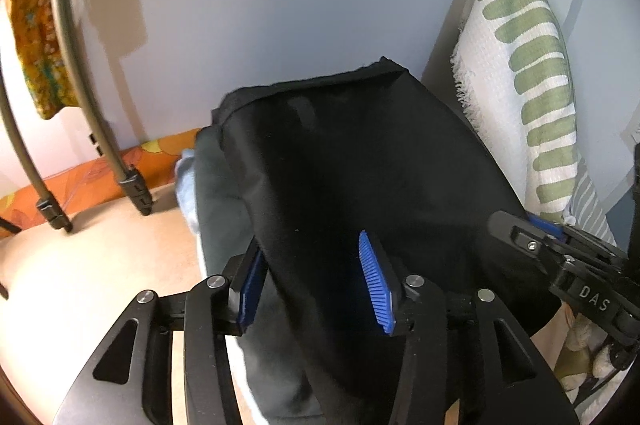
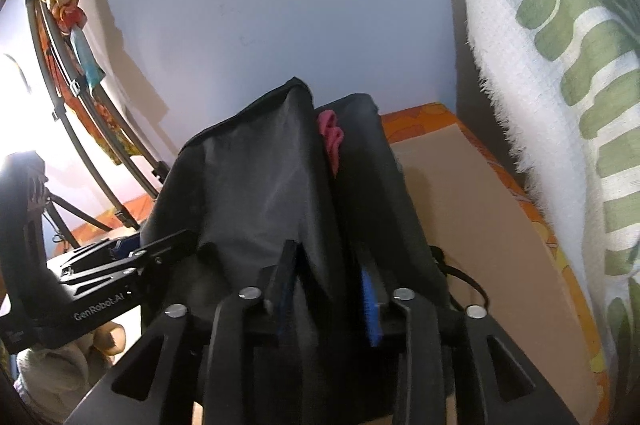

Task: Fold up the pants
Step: 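Lower the bundle onto the jeans stack and open both tools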

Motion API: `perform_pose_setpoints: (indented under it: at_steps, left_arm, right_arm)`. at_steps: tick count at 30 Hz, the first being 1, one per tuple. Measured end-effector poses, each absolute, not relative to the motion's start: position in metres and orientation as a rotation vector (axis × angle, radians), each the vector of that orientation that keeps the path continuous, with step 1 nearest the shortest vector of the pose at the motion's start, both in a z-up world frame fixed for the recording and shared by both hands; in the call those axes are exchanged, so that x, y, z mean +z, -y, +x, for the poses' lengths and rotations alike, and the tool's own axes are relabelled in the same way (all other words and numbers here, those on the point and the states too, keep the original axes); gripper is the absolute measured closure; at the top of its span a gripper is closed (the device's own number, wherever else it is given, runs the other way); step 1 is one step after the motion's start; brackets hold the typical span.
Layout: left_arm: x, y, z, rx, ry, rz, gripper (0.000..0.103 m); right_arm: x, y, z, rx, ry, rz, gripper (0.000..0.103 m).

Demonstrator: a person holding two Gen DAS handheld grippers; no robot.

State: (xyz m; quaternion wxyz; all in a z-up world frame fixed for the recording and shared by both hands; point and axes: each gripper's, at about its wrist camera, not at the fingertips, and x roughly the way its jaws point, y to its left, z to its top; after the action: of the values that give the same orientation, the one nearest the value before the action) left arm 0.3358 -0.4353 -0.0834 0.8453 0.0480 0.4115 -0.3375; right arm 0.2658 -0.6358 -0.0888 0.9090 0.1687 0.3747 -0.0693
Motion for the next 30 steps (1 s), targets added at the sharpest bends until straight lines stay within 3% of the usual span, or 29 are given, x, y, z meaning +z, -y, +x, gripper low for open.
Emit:
perform_pose_setpoints:
  at_steps: [6, 8, 11, 14, 18, 20, 30]
  left_arm:
    - [-0.069, 0.42, 0.327, -0.69, -0.821, 0.11, 0.058]
    - [-0.06, 0.414, 0.321, -0.691, -0.8, 0.11, 0.058]
    - [-0.05, 0.407, 0.313, -0.694, -0.771, 0.11, 0.046]
    - [-0.042, 0.399, 0.303, -0.696, -0.751, 0.109, 0.046]
    - [-0.033, 0.386, 0.289, -0.707, -0.739, 0.094, 0.045]
    - [-0.03, 0.38, 0.282, -0.706, -0.729, 0.096, 0.04]
    - [-0.021, 0.336, 0.24, -0.725, -0.723, 0.074, 0.04]
  right_arm:
    - [-0.074, 0.638, 0.251, -0.231, -0.76, 0.306, 0.056]
    - [-0.069, 0.637, 0.247, -0.266, -0.756, 0.286, 0.043]
    - [-0.06, 0.634, 0.239, -0.307, -0.739, 0.234, 0.035]
    - [-0.047, 0.63, 0.228, -0.346, -0.714, 0.182, 0.023]
    - [-0.031, 0.623, 0.214, -0.354, -0.683, 0.158, 0.021]
    - [-0.025, 0.619, 0.209, -0.348, -0.671, 0.153, 0.02]
    - [0.002, 0.582, 0.179, -0.304, -0.617, 0.121, 0.018]
